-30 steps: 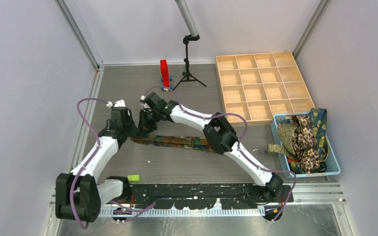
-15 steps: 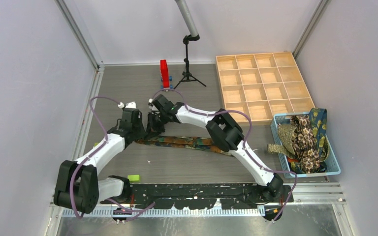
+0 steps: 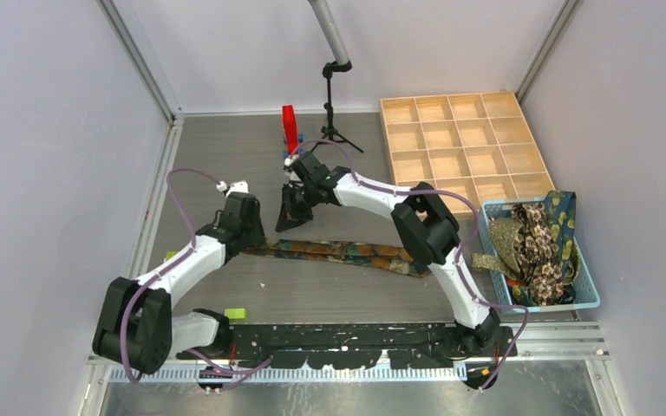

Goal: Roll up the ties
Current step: Roll the tie at the center of the board.

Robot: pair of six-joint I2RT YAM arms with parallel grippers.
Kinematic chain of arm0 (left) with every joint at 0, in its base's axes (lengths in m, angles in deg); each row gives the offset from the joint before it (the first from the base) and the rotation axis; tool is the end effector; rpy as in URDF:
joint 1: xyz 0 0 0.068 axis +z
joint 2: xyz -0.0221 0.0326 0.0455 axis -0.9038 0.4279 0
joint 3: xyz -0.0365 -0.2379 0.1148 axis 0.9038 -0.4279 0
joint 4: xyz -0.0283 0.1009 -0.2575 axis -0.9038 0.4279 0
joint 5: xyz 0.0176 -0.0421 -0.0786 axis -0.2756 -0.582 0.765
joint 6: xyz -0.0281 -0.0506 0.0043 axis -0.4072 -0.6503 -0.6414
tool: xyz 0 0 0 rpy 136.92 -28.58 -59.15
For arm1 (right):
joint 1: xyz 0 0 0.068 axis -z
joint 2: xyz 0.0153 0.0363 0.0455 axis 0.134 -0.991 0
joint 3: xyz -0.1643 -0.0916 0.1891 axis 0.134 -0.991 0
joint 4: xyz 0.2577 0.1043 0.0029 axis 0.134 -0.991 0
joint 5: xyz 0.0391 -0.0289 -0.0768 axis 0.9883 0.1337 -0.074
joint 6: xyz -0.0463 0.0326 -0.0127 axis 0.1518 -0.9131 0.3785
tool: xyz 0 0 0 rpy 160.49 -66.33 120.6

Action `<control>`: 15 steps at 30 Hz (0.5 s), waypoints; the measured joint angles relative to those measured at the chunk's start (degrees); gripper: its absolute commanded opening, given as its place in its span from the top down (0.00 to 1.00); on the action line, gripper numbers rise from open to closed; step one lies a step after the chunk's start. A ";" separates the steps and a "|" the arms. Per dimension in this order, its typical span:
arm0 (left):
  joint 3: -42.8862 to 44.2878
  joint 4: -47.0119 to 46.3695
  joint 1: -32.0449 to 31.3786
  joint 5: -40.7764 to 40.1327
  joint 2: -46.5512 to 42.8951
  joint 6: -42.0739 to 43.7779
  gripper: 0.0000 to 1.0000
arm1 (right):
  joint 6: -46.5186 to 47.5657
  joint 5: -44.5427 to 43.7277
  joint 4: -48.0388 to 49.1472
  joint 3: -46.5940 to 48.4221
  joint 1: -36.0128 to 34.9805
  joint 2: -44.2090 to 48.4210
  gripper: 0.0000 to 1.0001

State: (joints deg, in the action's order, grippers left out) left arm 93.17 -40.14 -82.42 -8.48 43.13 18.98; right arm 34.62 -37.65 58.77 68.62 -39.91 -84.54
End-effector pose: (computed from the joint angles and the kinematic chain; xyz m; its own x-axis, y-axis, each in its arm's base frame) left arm 0.2432 -0.0676 0.1629 -0.7122 -0.2529 -0.6549 -0.2091 0.9669 -0.1461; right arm 0.3351 0.3983 0.1487 -0.9624 -0.1877 -0.1961 -0.2714 0.6500 0.7098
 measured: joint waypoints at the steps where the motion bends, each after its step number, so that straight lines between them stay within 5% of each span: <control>1: 0.00 0.02 -0.39 -0.22 0.00 0.02 0.55 | 0.26 -0.35 -0.07 -0.28 0.17 0.70 0.90; 10: 0.00 0.22 -2.12 -1.09 -1.36 0.17 0.46 | 1.01 -1.60 -1.42 -0.42 0.15 2.05 0.89; 15: 0.00 1.01 -2.12 -1.20 -5.25 0.59 0.37 | 0.98 -1.73 -2.16 -0.20 -0.11 2.05 0.79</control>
State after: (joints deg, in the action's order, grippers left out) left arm 93.17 -39.13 -84.54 -9.68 37.89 19.57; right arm 35.61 -39.38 56.61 68.43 -40.02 -82.49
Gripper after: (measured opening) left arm 0.565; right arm 0.143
